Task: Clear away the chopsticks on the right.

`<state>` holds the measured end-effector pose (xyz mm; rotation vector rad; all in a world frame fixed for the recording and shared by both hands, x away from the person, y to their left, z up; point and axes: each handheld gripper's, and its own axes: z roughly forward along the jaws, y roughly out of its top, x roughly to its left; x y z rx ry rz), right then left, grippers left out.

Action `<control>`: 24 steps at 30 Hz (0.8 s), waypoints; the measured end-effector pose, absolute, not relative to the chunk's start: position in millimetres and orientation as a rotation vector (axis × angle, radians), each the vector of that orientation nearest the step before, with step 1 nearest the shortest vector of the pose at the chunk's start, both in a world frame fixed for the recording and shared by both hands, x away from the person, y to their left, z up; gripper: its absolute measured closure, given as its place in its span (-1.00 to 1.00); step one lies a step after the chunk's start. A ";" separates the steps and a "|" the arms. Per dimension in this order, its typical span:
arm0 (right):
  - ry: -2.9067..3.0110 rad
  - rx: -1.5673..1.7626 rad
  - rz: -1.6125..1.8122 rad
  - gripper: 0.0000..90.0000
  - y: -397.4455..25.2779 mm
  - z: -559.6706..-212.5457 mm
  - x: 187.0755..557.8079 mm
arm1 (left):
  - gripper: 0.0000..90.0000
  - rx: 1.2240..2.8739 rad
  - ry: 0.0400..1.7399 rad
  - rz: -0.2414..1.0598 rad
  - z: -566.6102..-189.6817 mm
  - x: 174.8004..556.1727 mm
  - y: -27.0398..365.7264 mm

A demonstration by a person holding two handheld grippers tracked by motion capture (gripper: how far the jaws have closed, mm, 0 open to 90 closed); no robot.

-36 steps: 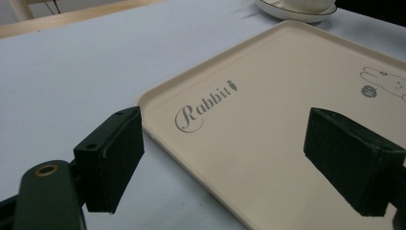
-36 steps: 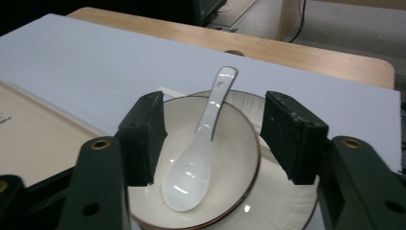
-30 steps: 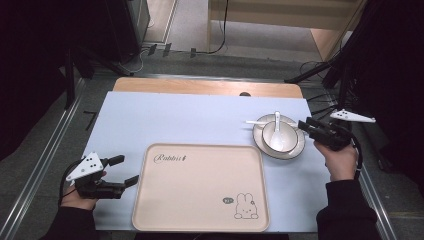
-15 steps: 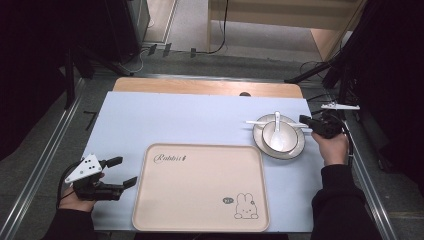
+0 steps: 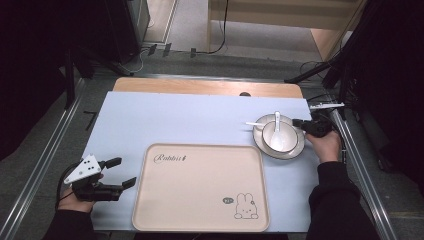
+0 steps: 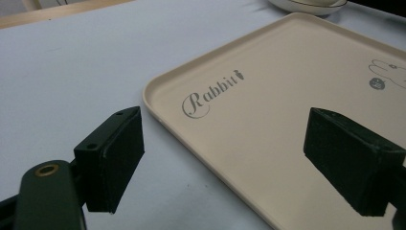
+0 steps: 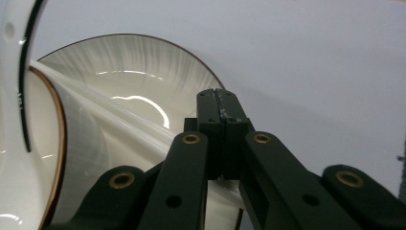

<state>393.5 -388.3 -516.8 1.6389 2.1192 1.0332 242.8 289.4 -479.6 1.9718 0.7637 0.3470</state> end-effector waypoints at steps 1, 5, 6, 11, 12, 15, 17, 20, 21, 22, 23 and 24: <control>2.126 1.645 1.040 1.00 -389.1 -517.0 392.7 | -0.68 1.969 0.762 0.348 -479.7 242.8 289.2; 2.141 1.650 1.061 1.00 -393.0 -517.1 387.0 | -0.68 1.969 0.758 0.346 -479.3 242.6 289.0; 2.141 1.653 1.061 1.00 -394.1 -516.7 385.5 | -0.68 1.969 0.756 0.347 -479.3 242.7 289.0; 2.160 1.656 1.063 1.00 -397.2 -514.2 378.9 | -0.68 1.975 0.758 0.346 -479.2 243.0 288.5; 2.164 1.661 1.069 1.00 -397.1 -513.5 377.4 | -0.68 1.975 0.757 0.347 -479.3 243.1 288.2; 2.181 1.637 1.070 1.00 -397.6 -512.4 374.2 | -0.68 1.977 0.758 0.346 -478.9 242.9 287.8; 2.178 1.649 1.082 1.00 -398.1 -511.4 371.9 | -0.68 1.973 0.759 0.346 -479.1 243.1 287.9; 2.180 1.647 1.085 1.00 -402.5 -510.7 368.5 | -0.68 1.971 0.757 0.345 -479.2 243.1 288.1; 2.173 1.653 1.093 1.00 -403.6 -510.9 367.7 | -0.68 1.972 0.758 0.345 -479.1 243.1 288.1; 2.166 1.665 1.101 1.00 -405.6 -511.2 366.5 | -0.68 1.974 0.758 0.346 -479.1 243.1 288.2; 2.168 1.671 1.102 1.00 -407.0 -511.2 365.9 | -0.68 1.971 0.757 0.344 -479.3 243.2 288.2; 2.167 1.677 1.110 1.00 -408.3 -511.4 365.3 | -0.68 1.971 0.757 0.345 -479.3 243.3 288.2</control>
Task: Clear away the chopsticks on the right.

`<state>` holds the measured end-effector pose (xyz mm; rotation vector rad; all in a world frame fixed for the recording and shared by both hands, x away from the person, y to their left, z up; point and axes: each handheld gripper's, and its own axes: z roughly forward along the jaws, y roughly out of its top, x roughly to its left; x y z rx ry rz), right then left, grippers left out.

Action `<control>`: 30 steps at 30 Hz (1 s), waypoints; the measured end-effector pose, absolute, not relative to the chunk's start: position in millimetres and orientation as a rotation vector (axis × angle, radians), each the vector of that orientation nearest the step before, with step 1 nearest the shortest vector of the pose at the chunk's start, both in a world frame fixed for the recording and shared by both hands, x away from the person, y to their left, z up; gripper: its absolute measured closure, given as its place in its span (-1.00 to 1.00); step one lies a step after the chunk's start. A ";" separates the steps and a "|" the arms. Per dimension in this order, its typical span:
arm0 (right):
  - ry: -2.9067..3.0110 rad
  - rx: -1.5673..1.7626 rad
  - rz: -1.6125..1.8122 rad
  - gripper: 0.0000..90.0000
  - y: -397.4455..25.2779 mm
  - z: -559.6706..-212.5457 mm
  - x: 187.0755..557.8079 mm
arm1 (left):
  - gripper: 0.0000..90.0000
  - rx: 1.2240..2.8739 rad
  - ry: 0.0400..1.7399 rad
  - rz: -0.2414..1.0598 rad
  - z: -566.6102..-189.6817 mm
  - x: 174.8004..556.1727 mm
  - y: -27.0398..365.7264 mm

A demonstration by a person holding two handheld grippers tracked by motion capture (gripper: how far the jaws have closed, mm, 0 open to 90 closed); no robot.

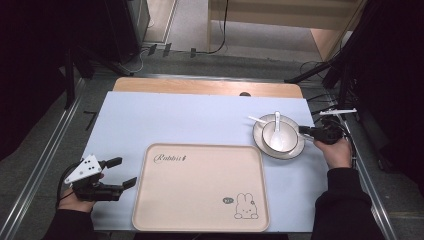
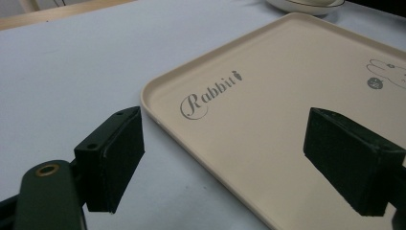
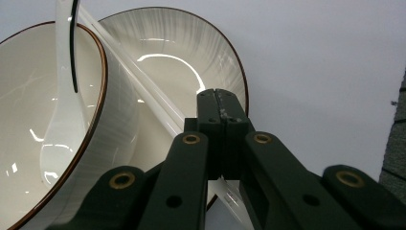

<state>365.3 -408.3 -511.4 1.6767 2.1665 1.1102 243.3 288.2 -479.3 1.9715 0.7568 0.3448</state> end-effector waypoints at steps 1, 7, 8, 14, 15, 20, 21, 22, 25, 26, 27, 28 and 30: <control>2.173 1.672 1.110 1.00 -408.7 -511.5 364.8 | -0.68 1.971 0.756 0.344 -479.4 243.3 288.1; 2.190 1.663 1.116 1.00 -406.1 -509.9 361.3 | -0.68 1.972 0.752 0.342 -479.3 243.8 287.7; 2.191 1.659 1.115 1.00 -405.7 -509.7 360.3 | -0.68 1.969 0.750 0.342 -479.4 244.0 287.8; 2.201 1.654 1.115 1.00 -404.8 -509.0 357.1 | -0.68 1.974 0.748 0.341 -478.8 243.9 287.1; 2.205 1.655 1.115 1.00 -404.7 -508.9 356.6 | -0.68 1.971 0.747 0.341 -479.0 244.0 287.0; 2.210 1.641 1.085 1.00 -402.8 -507.1 354.0 | -0.68 1.974 0.752 0.341 -479.4 244.8 287.7; 2.207 1.637 1.082 1.00 -402.4 -507.2 353.6 | -0.68 1.975 0.752 0.341 -479.3 244.9 287.7; 2.205 1.640 1.080 1.00 -402.3 -507.2 353.5 | -0.68 1.974 0.752 0.340 -479.4 245.0 287.6; 2.192 1.651 1.076 1.00 -402.8 -509.4 354.5 | -0.68 1.975 0.751 0.339 -479.3 244.7 287.0; 2.189 1.659 1.067 1.00 -402.9 -509.8 354.6 | -0.68 1.974 0.751 0.338 -479.6 244.8 286.8; 2.185 1.667 1.066 1.00 -403.1 -510.7 355.0 | -0.68 1.979 0.752 0.335 -479.5 244.9 286.8; 2.184 1.670 1.058 1.00 -403.3 -511.3 355.3 | -0.68 1.980 0.751 0.334 -479.7 245.1 286.8; 2.187 1.676 1.073 1.00 -403.7 -511.5 355.2 | -0.68 1.978 0.748 0.333 -479.9 245.2 286.5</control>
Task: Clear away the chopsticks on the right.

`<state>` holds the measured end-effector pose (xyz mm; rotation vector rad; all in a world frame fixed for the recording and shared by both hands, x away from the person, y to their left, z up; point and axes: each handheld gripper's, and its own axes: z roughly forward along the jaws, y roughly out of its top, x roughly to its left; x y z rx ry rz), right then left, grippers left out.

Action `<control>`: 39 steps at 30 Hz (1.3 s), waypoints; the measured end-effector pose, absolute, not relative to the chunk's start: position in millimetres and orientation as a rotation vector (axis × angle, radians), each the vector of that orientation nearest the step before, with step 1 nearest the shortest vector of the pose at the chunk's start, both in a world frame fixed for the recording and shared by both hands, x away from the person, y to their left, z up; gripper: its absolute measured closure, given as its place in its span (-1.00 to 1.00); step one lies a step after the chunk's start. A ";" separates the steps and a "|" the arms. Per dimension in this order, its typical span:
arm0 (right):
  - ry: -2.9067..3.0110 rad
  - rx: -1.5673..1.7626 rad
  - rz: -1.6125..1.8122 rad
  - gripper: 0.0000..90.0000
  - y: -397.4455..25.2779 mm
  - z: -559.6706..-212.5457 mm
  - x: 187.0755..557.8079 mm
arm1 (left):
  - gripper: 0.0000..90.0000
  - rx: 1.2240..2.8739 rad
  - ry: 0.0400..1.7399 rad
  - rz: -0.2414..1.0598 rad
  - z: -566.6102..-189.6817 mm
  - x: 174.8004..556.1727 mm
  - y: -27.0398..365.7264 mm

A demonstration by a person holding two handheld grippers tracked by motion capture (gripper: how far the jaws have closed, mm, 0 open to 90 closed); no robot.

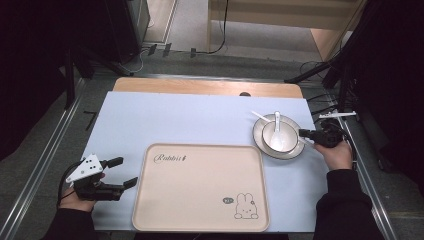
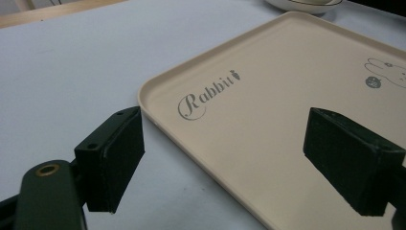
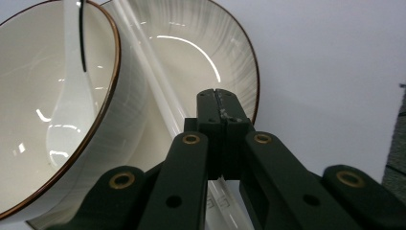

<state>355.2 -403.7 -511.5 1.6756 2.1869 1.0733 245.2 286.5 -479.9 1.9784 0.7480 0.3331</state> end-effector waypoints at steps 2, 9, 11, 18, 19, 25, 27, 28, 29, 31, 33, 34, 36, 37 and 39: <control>2.222 1.665 1.078 1.00 -403.3 -511.8 354.8 | -0.68 1.978 0.748 0.335 -479.7 245.0 286.6; 2.236 1.611 1.085 0.81 -400.7 -505.8 351.6 | -0.68 1.976 0.748 0.336 -479.5 244.9 286.5; 2.219 1.583 1.093 0.68 -401.2 -502.3 350.0 | -0.68 1.976 0.749 0.336 -479.5 245.0 286.8; 2.263 1.545 1.067 0.54 -399.7 -504.1 345.4 | -0.68 1.977 0.749 0.335 -479.5 244.7 286.5; 2.277 1.548 1.051 0.55 -399.4 -504.9 345.2 | -0.68 1.976 0.749 0.335 -479.5 244.7 286.5; 2.283 1.557 1.022 0.72 -398.7 -510.5 347.8 | -0.68 1.977 0.745 0.336 -479.6 245.0 286.1; 2.297 1.562 1.020 0.75 -398.2 -514.0 350.5 | -0.68 1.977 0.745 0.335 -479.7 245.2 286.0; 2.306 1.560 1.025 0.78 -397.8 -516.2 351.9 | -0.68 1.977 0.745 0.335 -479.6 245.1 285.8; 2.309 1.559 1.040 0.79 -397.8 -517.7 352.6 | -0.68 1.982 0.745 0.338 -479.1 245.0 285.8; 2.317 1.578 1.085 0.82 -398.2 -522.0 355.0 | -0.68 1.982 0.740 0.341 -478.6 244.9 285.4; 2.327 1.577 1.098 0.86 -397.7 -524.6 356.5 | -0.68 1.982 0.739 0.343 -478.5 244.7 285.4; 2.322 1.581 1.100 0.86 -397.6 -525.0 357.1 | -0.68 1.982 0.740 0.343 -478.5 244.8 285.5; 2.325 1.583 1.099 0.86 -397.1 -524.8 357.5 | -0.68 1.983 0.740 0.343 -478.6 244.8 285.8; 2.323 1.582 1.095 0.87 -396.8 -524.5 357.5 | -0.68 1.982 0.740 0.343 -478.6 244.7 285.8; 2.320 1.611 1.078 0.88 -396.0 -522.6 357.6 | -0.68 1.983 0.737 0.344 -478.4 244.7 285.9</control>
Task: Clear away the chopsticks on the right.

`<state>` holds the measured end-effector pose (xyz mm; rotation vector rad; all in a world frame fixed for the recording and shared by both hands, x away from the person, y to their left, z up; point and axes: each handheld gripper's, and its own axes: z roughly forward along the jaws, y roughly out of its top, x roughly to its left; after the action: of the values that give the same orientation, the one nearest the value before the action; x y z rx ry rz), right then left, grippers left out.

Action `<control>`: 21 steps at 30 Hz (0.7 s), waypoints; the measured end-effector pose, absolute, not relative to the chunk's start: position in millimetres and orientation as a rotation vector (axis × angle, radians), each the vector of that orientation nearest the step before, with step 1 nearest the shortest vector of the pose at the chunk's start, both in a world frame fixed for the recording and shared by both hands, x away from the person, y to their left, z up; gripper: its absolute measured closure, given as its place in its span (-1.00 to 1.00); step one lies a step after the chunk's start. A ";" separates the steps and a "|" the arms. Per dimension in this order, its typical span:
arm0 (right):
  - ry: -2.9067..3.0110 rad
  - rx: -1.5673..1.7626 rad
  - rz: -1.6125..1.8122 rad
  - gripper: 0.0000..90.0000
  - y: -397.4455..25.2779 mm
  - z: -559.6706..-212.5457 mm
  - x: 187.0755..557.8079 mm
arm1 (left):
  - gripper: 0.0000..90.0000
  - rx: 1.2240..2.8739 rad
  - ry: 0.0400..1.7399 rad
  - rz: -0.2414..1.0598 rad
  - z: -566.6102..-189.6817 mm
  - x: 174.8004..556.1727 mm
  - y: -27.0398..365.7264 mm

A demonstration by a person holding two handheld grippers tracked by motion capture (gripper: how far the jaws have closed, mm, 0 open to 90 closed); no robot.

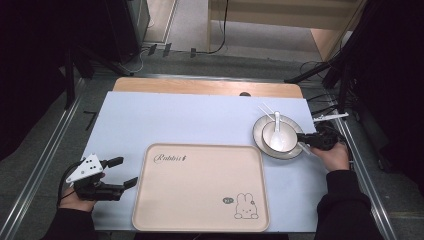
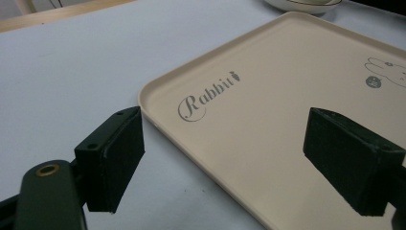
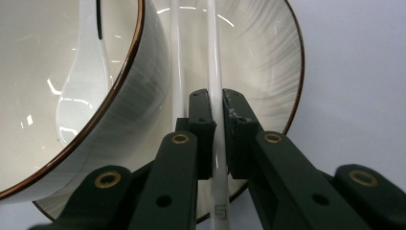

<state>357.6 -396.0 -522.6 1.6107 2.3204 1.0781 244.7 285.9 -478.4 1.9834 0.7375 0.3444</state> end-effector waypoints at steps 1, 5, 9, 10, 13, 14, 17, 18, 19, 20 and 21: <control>2.320 1.615 1.079 0.88 -396.3 -521.7 357.3 | -0.68 1.983 0.737 0.345 -478.4 244.6 285.8; 2.280 1.636 1.107 0.88 -400.9 -513.7 355.3 | -0.68 1.982 0.739 0.345 -478.3 244.5 285.8; 2.224 1.684 1.137 0.89 -405.3 -499.6 351.9 | -0.68 1.981 0.740 0.348 -478.4 244.4 285.9; 2.203 1.716 1.132 0.88 -406.1 -495.8 351.6 | -0.68 1.983 0.741 0.347 -478.2 244.4 286.0; 2.160 1.759 1.111 0.89 -407.9 -484.2 348.5 | -0.68 1.981 0.741 0.348 -478.4 244.4 286.0; 2.149 1.761 1.114 0.89 -408.0 -481.9 347.3 | -0.68 1.982 0.742 0.349 -478.2 244.2 286.0; 2.112 1.765 1.110 0.89 -408.2 -473.2 343.1 | -0.68 1.981 0.745 0.353 -477.7 244.1 286.2; 2.098 1.770 1.115 0.89 -407.7 -470.1 341.4 | -0.68 1.980 0.744 0.353 -477.6 244.1 286.3; 2.086 1.777 1.125 0.89 -407.4 -466.1 339.8 | -0.68 1.977 0.744 0.353 -477.5 244.0 286.1; 2.076 1.790 1.122 0.89 -406.5 -462.2 338.2 | -0.68 1.975 0.744 0.353 -477.4 243.9 286.1; 2.078 1.776 1.119 0.89 -405.1 -458.6 336.2 | -0.68 1.976 0.744 0.353 -477.3 243.8 286.1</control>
<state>336.2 -405.1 -458.6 1.7760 2.0782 1.1192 243.8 286.1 -477.3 1.9761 0.7440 0.3532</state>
